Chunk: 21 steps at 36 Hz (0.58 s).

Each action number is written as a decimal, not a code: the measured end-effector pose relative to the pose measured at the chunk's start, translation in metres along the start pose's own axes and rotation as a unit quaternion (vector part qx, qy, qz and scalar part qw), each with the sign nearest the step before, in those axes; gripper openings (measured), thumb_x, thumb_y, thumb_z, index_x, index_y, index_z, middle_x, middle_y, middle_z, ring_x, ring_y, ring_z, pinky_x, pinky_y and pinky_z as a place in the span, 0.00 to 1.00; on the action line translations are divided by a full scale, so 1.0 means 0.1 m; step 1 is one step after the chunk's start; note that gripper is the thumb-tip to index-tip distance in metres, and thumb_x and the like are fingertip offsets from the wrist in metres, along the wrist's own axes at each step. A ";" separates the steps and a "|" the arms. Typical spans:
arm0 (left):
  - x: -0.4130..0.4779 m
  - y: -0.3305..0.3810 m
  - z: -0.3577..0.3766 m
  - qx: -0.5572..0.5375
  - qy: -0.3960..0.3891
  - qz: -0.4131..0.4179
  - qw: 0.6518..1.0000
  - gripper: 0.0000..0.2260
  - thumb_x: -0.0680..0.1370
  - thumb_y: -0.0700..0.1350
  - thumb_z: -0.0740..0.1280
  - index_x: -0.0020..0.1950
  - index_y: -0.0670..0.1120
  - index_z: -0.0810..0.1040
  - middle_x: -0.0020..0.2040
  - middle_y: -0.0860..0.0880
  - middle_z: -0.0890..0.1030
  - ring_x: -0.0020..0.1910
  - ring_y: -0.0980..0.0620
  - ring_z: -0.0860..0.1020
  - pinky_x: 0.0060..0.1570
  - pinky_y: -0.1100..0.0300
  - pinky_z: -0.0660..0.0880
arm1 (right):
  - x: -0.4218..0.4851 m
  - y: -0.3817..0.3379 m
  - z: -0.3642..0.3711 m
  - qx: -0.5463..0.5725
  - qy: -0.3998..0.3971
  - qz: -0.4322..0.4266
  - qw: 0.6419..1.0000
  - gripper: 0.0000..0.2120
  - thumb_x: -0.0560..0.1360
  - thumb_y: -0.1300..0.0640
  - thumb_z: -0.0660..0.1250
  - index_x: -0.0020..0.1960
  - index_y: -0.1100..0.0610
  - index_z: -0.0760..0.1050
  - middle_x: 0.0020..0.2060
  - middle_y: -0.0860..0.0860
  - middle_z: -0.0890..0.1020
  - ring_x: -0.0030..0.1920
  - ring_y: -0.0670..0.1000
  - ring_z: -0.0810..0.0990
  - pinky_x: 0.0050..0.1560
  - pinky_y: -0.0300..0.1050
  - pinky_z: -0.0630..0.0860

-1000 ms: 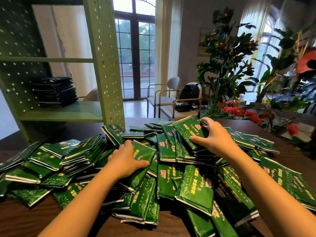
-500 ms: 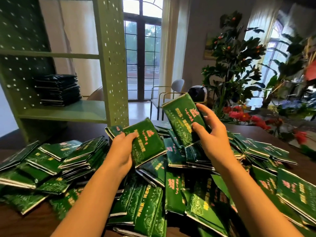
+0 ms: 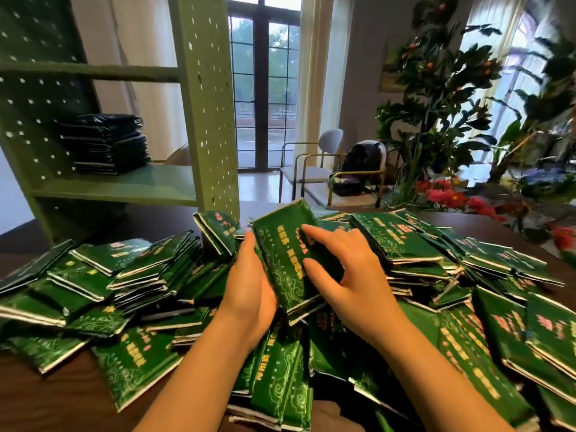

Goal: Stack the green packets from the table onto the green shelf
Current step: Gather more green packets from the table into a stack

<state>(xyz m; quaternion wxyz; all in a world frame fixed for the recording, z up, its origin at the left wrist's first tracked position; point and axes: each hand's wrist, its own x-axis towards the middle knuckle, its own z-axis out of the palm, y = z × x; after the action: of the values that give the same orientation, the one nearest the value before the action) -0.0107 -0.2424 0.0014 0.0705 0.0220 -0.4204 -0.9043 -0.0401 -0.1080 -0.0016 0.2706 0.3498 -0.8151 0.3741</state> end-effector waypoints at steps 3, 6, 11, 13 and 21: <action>-0.03 -0.06 -0.03 0.029 0.016 0.027 0.999 0.16 0.83 0.47 0.57 0.65 0.41 0.75 0.53 0.42 0.84 0.49 0.50 0.84 0.40 0.59 0.81 | -0.05 -0.01 0.01 -0.068 -0.012 -0.025 0.997 0.22 0.75 0.45 0.59 0.66 0.52 0.74 0.42 0.47 0.75 0.45 0.48 0.67 0.48 0.47 0.67; -0.03 -0.10 -0.06 0.094 0.047 0.059 0.993 0.12 0.81 0.38 0.61 0.64 0.42 0.74 0.52 0.44 0.85 0.48 0.50 0.84 0.40 0.60 0.81 | -0.08 -0.03 -0.01 -0.121 0.006 -0.044 0.992 0.21 0.77 0.43 0.57 0.64 0.49 0.76 0.44 0.48 0.74 0.47 0.49 0.67 0.47 0.48 0.65; -0.06 -0.10 -0.07 0.120 0.068 0.046 0.989 0.09 0.81 0.38 0.62 0.61 0.44 0.75 0.52 0.42 0.84 0.45 0.48 0.84 0.40 0.54 0.82 | -0.03 0.05 -0.14 -0.166 0.113 -0.007 0.980 0.20 0.77 0.46 0.55 0.59 0.53 0.79 0.50 0.51 0.78 0.54 0.52 0.70 0.51 0.46 0.61; -0.05 -0.11 -0.10 0.127 0.071 0.038 0.989 0.07 0.81 0.39 0.62 0.57 0.45 0.75 0.50 0.44 0.84 0.42 0.51 0.84 0.39 0.55 0.82 | -0.01 0.11 -0.22 -0.186 0.162 0.037 0.968 0.19 0.77 0.47 0.54 0.55 0.54 0.80 0.50 0.52 0.78 0.55 0.55 0.71 0.51 0.47 0.61; -0.07 -0.09 -0.09 0.138 0.079 0.017 0.987 0.06 0.80 0.40 0.63 0.56 0.47 0.75 0.50 0.43 0.84 0.49 0.45 0.82 0.54 0.46 0.78 | 0.01 0.31 -0.50 -0.221 0.116 0.256 0.934 0.20 0.80 0.46 0.51 0.67 0.52 0.71 0.65 0.53 0.73 0.63 0.57 0.71 0.63 0.55 0.63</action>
<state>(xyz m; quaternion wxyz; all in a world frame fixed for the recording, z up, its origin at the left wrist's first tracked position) -0.0040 -0.2427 -0.0116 0.1154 0.0956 -0.5346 -0.8317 -0.0553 -0.0537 0.0149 0.3291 0.0152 -0.9020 0.2791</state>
